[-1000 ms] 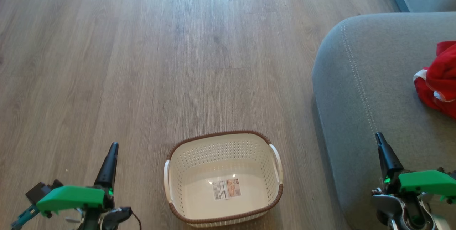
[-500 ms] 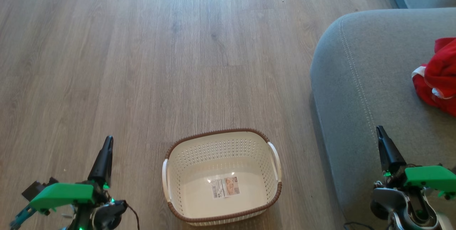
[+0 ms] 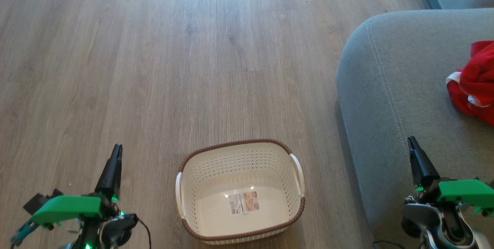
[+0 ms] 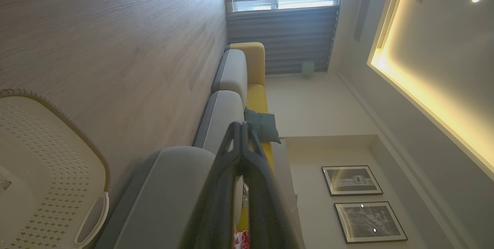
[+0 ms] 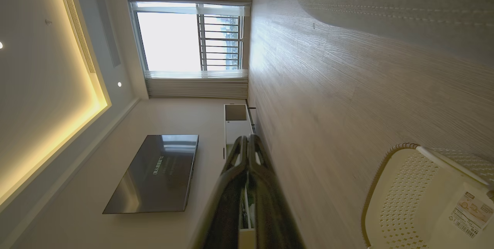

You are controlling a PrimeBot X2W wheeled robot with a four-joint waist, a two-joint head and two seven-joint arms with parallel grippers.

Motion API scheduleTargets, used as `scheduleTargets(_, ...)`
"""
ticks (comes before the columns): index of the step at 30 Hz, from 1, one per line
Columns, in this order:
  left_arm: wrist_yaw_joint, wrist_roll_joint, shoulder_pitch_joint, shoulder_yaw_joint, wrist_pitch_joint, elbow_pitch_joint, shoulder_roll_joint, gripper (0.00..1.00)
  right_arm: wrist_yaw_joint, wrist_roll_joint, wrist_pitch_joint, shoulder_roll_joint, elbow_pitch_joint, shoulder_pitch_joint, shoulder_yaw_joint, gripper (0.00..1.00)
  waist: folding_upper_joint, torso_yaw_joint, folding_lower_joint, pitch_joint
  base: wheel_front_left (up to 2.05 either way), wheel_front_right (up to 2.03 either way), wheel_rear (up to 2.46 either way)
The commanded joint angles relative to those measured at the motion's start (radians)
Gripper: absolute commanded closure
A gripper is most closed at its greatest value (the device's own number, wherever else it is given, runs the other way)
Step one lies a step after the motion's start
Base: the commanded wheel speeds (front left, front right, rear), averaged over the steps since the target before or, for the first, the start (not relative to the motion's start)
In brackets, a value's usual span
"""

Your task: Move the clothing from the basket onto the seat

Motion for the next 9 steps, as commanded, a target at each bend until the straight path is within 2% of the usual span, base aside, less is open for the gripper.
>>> scheduleTargets(1,-0.002,-0.005,-0.047,0.041,0.006,-0.029,0.007,1.0,0.001,0.005,0.007,0.003,-0.036,-0.048,0.017,1.0,0.0,0.0,-0.0001,0.0,0.0,0.0,0.0)
scheduleTargets(9,-0.002,-0.004,-0.047,0.041,0.006,-0.029,0.006,1.0,0.001,0.005,0.007,0.003,-0.036,-0.048,0.017,1.0,0.0,0.0,-0.0001,0.0,0.0,0.0,0.0)
